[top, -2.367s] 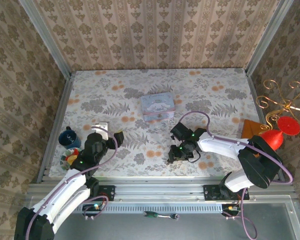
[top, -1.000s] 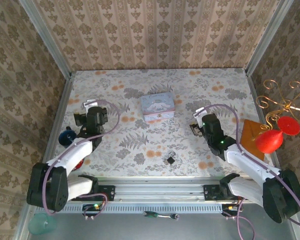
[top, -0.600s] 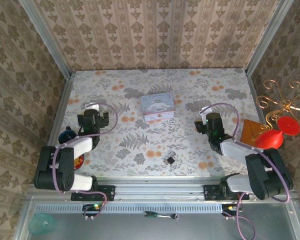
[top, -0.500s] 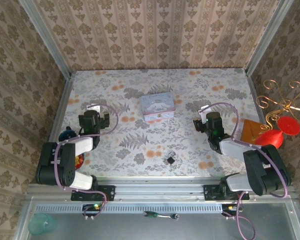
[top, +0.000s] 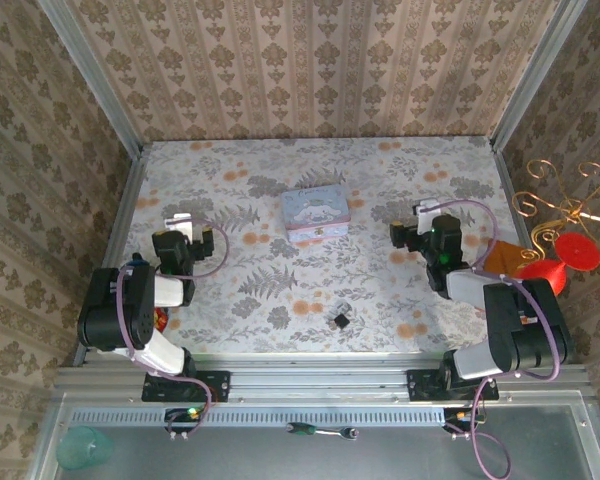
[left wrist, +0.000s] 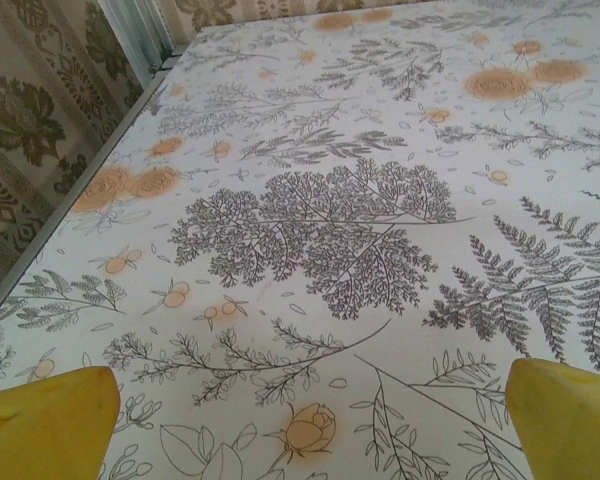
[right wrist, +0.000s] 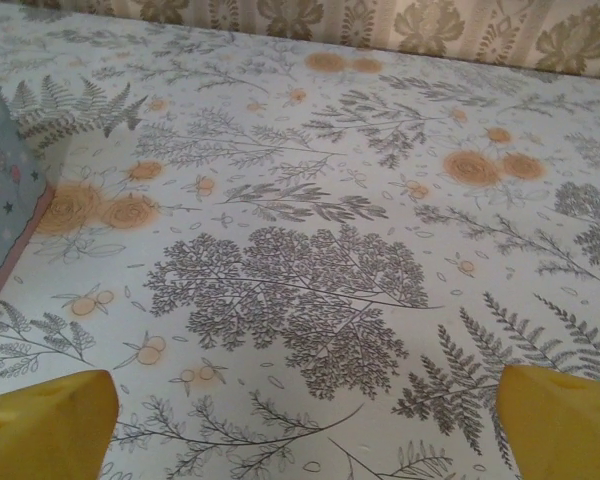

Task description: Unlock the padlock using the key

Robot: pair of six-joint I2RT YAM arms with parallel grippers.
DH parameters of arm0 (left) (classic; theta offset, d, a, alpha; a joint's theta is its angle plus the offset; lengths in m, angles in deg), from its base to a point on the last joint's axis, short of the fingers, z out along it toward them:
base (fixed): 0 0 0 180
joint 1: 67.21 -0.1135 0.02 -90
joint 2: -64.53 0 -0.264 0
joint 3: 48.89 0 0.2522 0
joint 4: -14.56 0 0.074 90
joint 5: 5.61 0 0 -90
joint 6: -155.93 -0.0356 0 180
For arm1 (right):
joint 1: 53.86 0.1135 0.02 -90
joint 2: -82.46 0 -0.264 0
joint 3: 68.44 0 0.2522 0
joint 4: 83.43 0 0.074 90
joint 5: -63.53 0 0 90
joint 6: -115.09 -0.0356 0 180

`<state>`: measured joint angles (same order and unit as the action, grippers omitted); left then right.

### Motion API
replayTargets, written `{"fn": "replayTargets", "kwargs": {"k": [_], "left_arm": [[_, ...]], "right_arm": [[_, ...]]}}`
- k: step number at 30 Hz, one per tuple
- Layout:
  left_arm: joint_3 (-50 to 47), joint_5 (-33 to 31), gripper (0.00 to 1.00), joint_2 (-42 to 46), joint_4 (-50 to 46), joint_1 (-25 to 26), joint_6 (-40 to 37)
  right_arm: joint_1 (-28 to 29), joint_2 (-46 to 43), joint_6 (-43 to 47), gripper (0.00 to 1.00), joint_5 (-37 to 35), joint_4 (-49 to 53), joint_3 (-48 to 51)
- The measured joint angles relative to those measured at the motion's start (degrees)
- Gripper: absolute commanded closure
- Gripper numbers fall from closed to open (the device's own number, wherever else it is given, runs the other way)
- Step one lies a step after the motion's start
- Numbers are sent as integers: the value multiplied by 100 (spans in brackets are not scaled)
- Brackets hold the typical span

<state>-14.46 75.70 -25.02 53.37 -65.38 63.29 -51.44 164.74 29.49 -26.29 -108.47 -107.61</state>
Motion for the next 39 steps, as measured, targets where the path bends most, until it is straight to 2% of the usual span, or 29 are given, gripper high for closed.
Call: {"fn": "replayTargets", "kwargs": {"k": [3,6,19,39], "left_arm": [[0,0,0,0,44,0,0],[0,-9,0,0,76,0,0],[-4,-168,0,0,221,2,2],[-4,-179,0,0,221,2,2]], "right_arm": [[-162,295,-149,0,173,-603,208],[-186,496,-212,0,227,-734,350],[-76,501,-466,0,-278,-846,323],[-79,501,-470,0,-295,-846,323]]}}
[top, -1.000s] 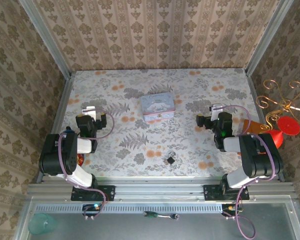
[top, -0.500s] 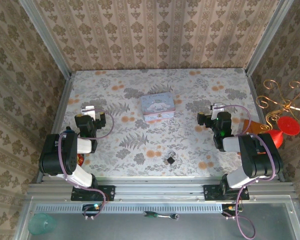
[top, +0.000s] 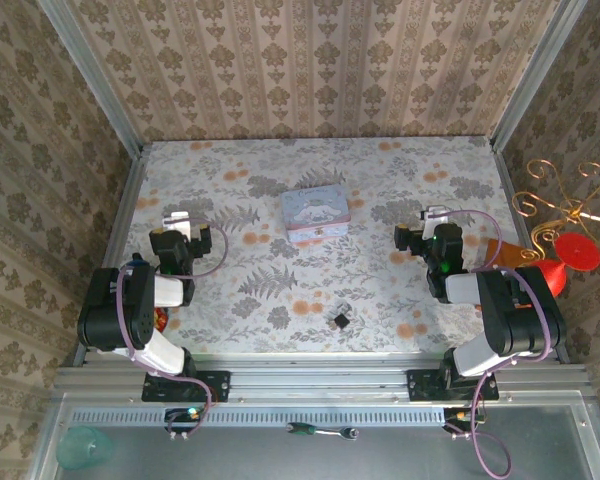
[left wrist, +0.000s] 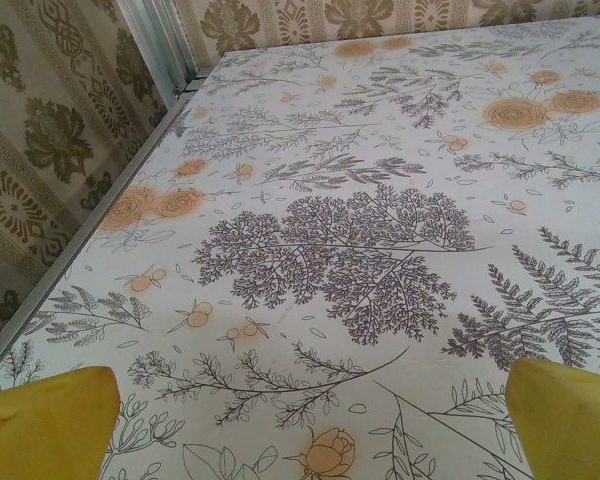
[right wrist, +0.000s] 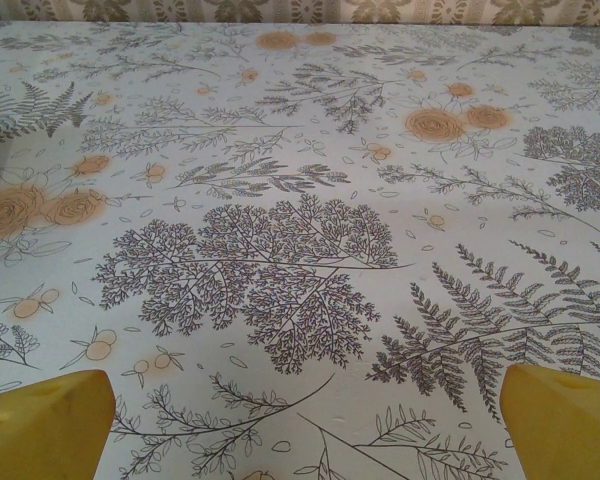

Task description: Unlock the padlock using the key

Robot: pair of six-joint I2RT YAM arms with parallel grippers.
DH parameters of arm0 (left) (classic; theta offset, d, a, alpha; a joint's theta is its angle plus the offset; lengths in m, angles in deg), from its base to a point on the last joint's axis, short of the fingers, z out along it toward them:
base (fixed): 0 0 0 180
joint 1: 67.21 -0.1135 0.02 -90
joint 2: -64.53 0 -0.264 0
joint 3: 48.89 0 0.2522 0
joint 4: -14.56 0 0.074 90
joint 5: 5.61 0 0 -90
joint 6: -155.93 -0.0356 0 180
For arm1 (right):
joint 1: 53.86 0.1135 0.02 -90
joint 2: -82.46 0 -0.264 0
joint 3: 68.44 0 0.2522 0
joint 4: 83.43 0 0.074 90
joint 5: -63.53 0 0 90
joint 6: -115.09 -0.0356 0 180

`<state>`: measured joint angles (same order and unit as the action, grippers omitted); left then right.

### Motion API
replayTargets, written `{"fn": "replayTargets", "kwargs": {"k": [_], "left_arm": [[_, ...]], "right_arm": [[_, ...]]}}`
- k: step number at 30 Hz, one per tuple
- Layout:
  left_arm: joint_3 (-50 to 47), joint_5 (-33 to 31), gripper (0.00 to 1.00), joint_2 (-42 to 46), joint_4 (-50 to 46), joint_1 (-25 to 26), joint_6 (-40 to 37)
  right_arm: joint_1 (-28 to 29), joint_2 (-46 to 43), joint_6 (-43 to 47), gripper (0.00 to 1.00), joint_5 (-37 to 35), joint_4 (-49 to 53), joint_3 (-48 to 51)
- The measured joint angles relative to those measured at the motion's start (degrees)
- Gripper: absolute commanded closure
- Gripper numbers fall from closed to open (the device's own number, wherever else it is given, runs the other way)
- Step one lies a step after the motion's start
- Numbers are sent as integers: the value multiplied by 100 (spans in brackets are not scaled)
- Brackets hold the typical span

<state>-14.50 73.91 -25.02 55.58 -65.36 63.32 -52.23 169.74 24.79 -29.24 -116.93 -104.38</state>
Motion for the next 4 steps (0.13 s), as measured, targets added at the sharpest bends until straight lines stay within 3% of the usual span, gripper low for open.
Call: {"fn": "replayTargets", "kwargs": {"k": [4], "left_arm": [[0,0,0,0,0,0,0]], "right_arm": [[-94,0,-22,0,68,-4,-26]]}}
